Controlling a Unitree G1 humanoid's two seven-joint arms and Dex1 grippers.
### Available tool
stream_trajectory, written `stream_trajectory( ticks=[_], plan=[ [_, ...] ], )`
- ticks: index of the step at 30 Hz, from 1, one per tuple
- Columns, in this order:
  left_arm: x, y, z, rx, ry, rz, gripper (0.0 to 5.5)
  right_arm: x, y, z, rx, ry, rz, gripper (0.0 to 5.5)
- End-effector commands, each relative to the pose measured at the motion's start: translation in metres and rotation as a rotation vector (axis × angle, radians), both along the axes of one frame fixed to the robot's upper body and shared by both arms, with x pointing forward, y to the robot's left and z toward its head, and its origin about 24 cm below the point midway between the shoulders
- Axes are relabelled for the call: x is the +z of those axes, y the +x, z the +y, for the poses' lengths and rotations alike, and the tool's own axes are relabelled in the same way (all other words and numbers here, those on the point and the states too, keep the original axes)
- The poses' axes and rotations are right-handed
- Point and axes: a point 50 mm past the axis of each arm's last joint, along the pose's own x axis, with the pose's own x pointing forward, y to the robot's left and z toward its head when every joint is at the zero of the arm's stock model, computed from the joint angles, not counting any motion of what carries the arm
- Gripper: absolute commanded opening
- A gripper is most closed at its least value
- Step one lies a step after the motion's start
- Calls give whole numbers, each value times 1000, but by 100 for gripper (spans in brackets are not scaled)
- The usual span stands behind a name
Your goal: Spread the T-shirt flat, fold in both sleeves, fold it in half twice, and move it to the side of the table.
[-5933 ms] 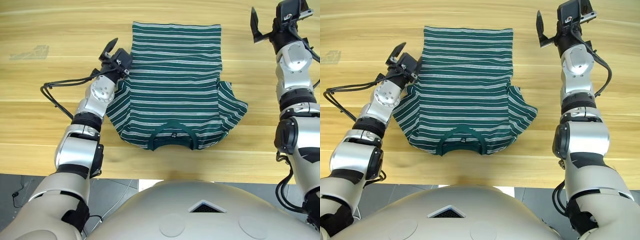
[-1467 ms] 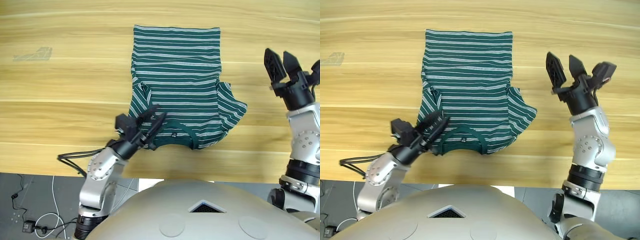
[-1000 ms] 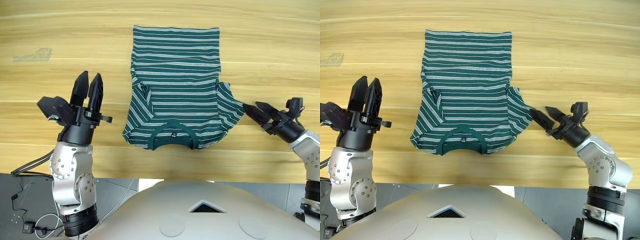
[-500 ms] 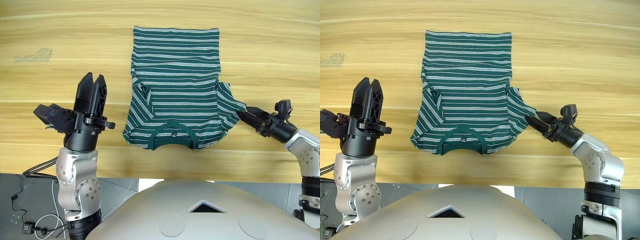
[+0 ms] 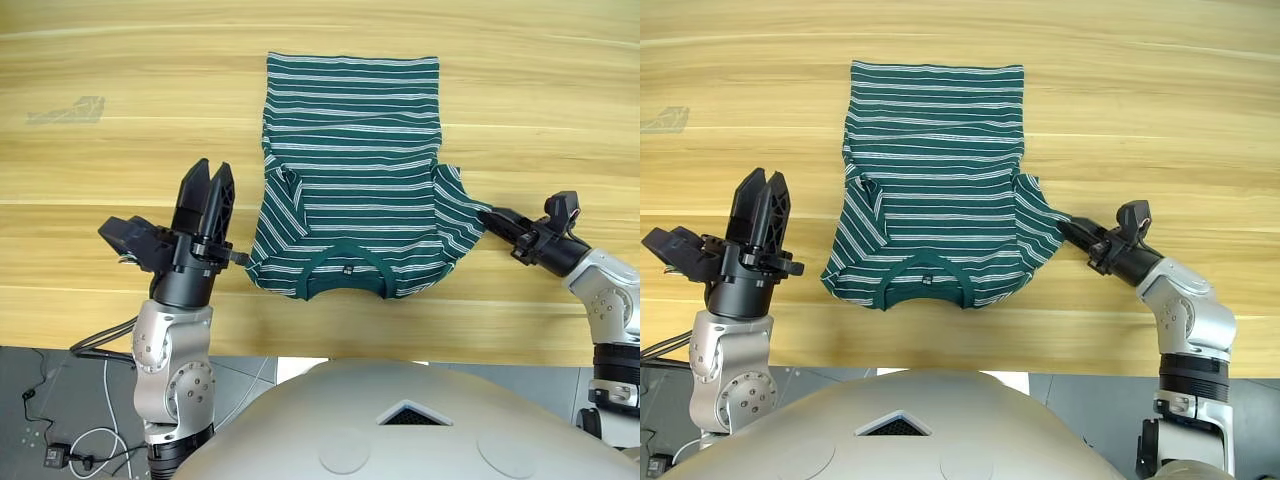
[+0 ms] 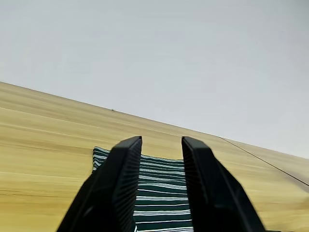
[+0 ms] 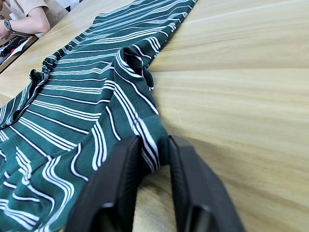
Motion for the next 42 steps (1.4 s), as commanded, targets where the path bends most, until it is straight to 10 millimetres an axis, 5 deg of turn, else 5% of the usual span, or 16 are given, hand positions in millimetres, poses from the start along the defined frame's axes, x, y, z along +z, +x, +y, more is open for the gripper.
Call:
stream_trajectory(
  ticks=[1,15,28,37,42],
  plan=[
    [-5,0,-2,-3,8,18,155,3,5,4,23,-7,-38,13],
    [-10,5,-9,-24,74,29,155,34,4,29,219,63,-217,3],
    [-13,6,-14,-5,152,23,155,17,-16,83,335,-24,-195,3],
    [-15,5,-19,-14,156,33,155,0,-9,89,211,-186,-188,3],
    [-16,4,-19,-15,159,41,155,11,-16,95,274,-29,-153,85]
  ],
)
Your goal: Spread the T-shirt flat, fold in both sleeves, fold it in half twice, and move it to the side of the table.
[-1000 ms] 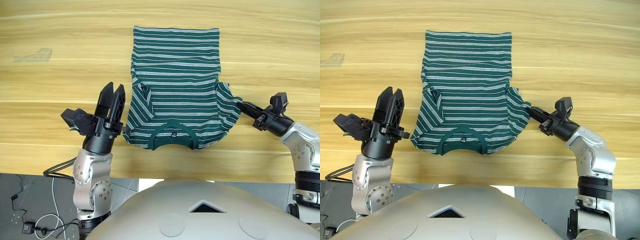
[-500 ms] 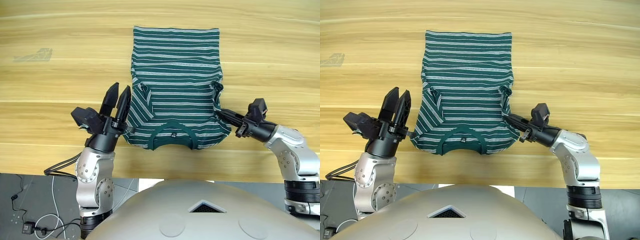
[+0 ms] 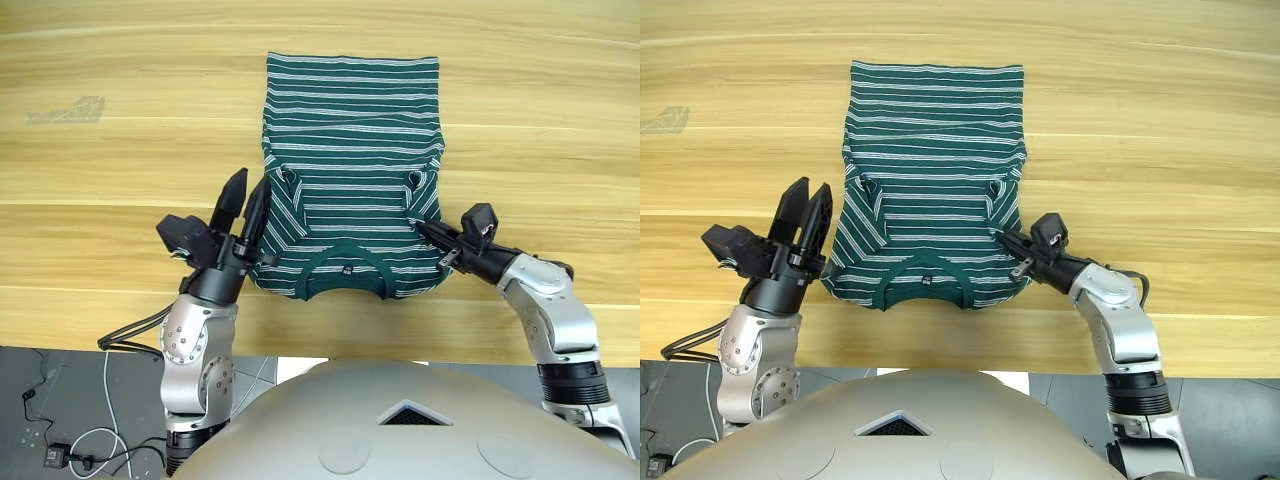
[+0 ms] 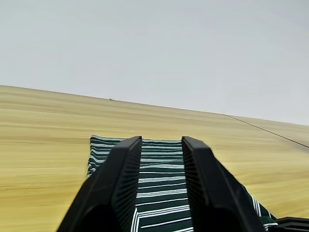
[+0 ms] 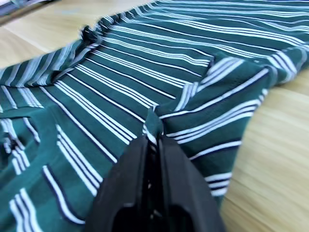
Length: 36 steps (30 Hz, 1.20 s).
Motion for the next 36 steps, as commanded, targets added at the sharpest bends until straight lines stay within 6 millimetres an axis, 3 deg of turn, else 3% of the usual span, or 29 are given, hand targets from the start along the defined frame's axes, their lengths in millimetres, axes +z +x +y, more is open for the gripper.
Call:
stream_trajectory(
  ticks=[1,6,11,13,18,20,23,27,31,36],
  plan=[
    [-1,0,1,10,15,-3,155,13,-7,6,80,123,40,96],
    [-1,0,0,1,23,-8,155,15,-24,12,218,143,67,172],
    [-2,0,0,5,29,-7,155,8,-26,13,234,108,89,268],
    [-3,2,3,23,41,-1,155,11,-19,10,201,123,50,310],
    [6,18,33,108,213,-40,155,52,15,-9,100,227,-205,332],
    [17,26,47,136,270,-80,155,72,18,-14,124,281,-266,332],
    [23,31,54,146,287,-103,155,83,20,-19,118,326,-291,332],
    [22,30,52,140,280,-97,155,63,31,-32,43,44,-367,332],
    [19,28,51,144,260,-88,155,38,43,-41,73,-453,-624,332],
    [17,27,52,152,256,-82,155,15,40,-38,146,-531,-663,332]
  ],
)
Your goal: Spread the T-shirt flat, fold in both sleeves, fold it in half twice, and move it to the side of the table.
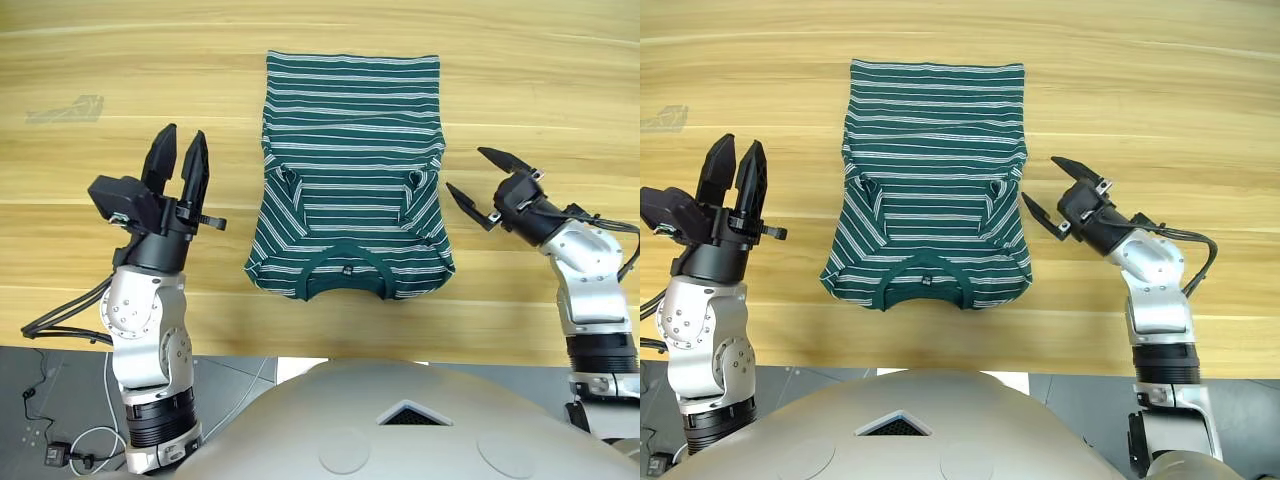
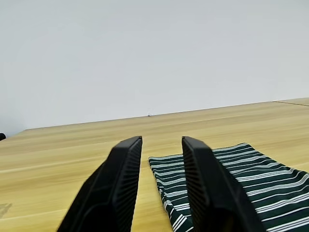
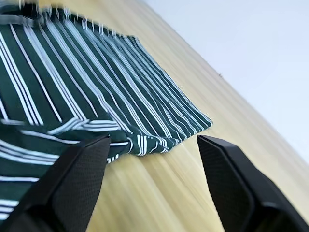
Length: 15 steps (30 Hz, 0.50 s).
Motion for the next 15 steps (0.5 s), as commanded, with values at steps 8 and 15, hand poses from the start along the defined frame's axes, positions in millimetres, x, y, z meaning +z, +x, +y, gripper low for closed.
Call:
stream_trajectory(
  ticks=[8,15],
  plan=[
    [-8,-3,-1,2,-23,33,155,-31,-17,7,138,-79,129,332],
    [-12,-5,-6,-19,-37,47,155,-40,-29,14,206,-100,197,332]
  ],
)
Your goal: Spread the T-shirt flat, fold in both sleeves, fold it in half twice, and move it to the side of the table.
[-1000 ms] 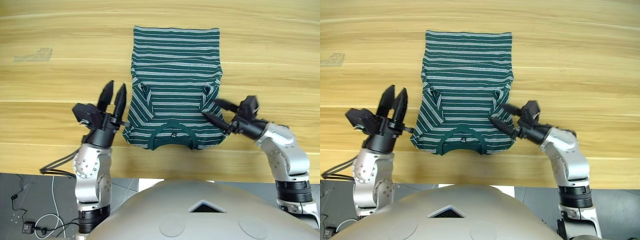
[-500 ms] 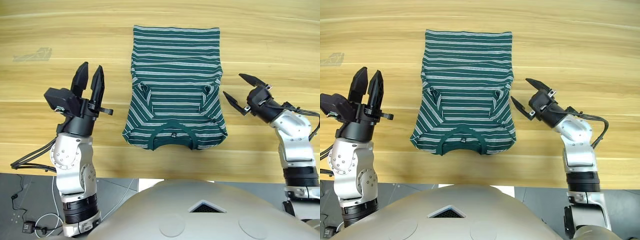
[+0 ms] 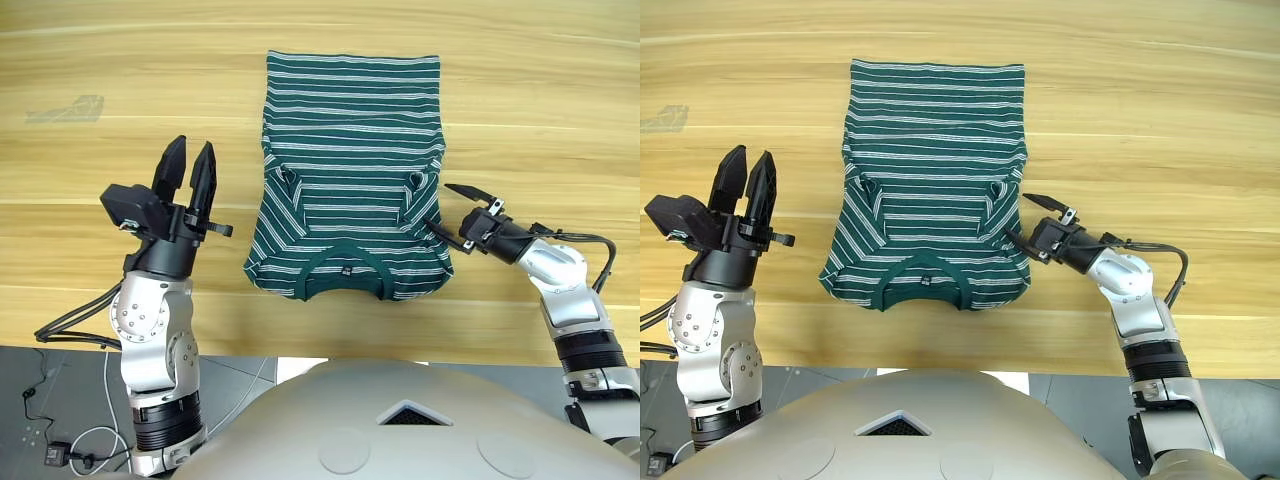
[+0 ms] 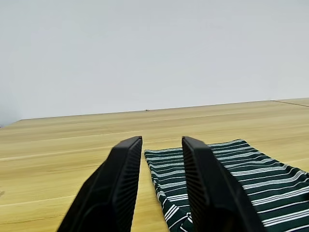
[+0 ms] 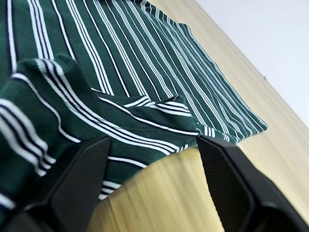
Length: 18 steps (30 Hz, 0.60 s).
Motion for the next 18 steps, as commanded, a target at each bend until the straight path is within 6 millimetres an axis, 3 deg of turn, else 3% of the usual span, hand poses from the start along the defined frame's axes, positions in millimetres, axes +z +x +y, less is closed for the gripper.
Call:
stream_trajectory(
  ticks=[1,12,18],
  plan=[
    [-5,-2,-3,-18,-7,19,155,-13,-15,3,66,-48,96,332],
    [-10,-3,-7,-40,-13,37,155,-8,-19,9,131,-77,111,332],
    [-9,-2,0,-17,29,38,155,-9,-17,-1,126,-135,129,332]
  ],
)
